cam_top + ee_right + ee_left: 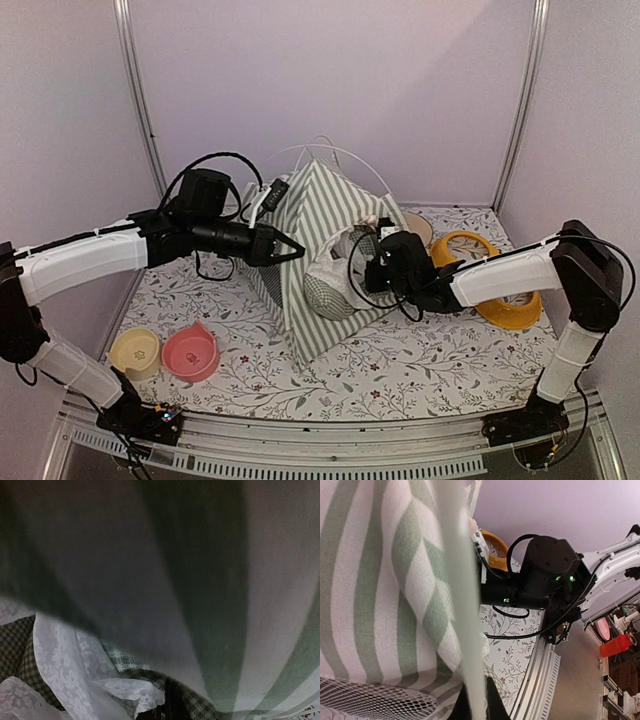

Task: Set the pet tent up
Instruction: Place the cushion in the tent.

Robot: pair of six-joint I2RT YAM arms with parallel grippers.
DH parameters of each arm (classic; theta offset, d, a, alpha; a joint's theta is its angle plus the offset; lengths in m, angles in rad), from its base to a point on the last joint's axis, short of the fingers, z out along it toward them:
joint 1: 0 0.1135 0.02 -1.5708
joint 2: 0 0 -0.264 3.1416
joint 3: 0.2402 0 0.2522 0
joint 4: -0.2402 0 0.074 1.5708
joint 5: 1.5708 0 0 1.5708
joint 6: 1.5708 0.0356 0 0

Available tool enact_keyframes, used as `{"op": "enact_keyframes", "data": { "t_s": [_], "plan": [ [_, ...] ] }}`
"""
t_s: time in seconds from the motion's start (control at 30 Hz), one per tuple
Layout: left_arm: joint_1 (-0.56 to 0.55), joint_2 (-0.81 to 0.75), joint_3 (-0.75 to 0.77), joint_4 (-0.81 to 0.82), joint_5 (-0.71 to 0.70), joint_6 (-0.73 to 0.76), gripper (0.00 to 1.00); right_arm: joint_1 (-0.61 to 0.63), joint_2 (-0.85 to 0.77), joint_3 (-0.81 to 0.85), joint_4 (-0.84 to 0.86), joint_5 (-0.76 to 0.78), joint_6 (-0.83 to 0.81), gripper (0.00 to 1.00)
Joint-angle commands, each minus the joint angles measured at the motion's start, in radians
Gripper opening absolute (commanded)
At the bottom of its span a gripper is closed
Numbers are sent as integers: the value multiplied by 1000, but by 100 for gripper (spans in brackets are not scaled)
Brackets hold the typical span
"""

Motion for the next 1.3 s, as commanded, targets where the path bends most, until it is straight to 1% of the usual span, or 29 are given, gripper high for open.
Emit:
{"op": "enact_keyframes", "data": {
  "t_s": [0.0, 0.03, 0.07, 0.1, 0.13, 0.23, 0.27, 0.37, 0.4, 0.47, 0.5, 0.57, 0.6, 0.67, 0.73, 0.8, 0.9, 0.97, 1.1, 1.27],
  "plan": [
    [9, -8, 6, -88, 74, -63, 0, -9, 0, -8, 9, 40, 54, 11],
    [18, -4, 5, -96, 28, -88, 0, -7, -41, -33, 12, 14, 50, 23],
    [23, 1, 9, -110, -23, -107, 0, -4, -91, -45, 11, -12, 42, 32],
    [24, 7, 15, -125, -71, -124, 0, 1, -147, -66, 11, -43, 36, 47],
    [23, 9, 17, -133, -108, -140, 0, 4, -197, -75, 3, -92, 19, 54],
    [22, 3, 10, -136, -194, -181, 0, 19, -330, -85, -62, -188, 4, 72],
    [22, -1, 9, -136, -212, -190, 0, 18, -357, -81, -98, -218, 4, 76],
    [21, -7, 14, -136, -247, -209, 0, 19, -420, -96, -181, -298, 19, 81],
    [21, -7, 15, -134, -249, -214, 0, 20, -434, -103, -203, -317, 25, 81],
    [20, -6, 17, -130, -252, -219, 0, 28, -470, -126, -218, -369, 37, 78],
    [19, -4, 19, -128, -248, -218, 0, 49, -485, -140, -207, -381, 35, 76],
    [17, 5, 25, -128, -236, -216, 0, 127, -481, -140, -188, -408, -11, 73],
    [17, 10, 30, -126, -230, -214, 0, 167, -457, -127, -189, -424, -45, 69],
    [13, 21, 36, -129, -221, -209, 0, 219, -388, -97, -191, -441, -60, 58],
    [11, 24, 39, -131, -215, -205, 0, 238, -326, -79, -168, -448, -43, 41],
    [9, 25, 38, -132, -208, -202, 0, 239, -277, -64, -130, -446, -13, 35],
    [6, 22, 39, -135, -187, -187, 0, 237, -175, 6, -124, -372, 3, 27],
    [1, 23, 44, -135, -153, -176, 0, 212, -82, 75, -130, -341, 10, 25],
    [-24, 29, 80, -162, -74, -134, 0, 144, 62, 201, -160, -246, 47, 23],
    [-32, 17, 91, -155, -28, -125, 0, 135, 208, 296, -162, -218, 20, 29]
  ]
}}
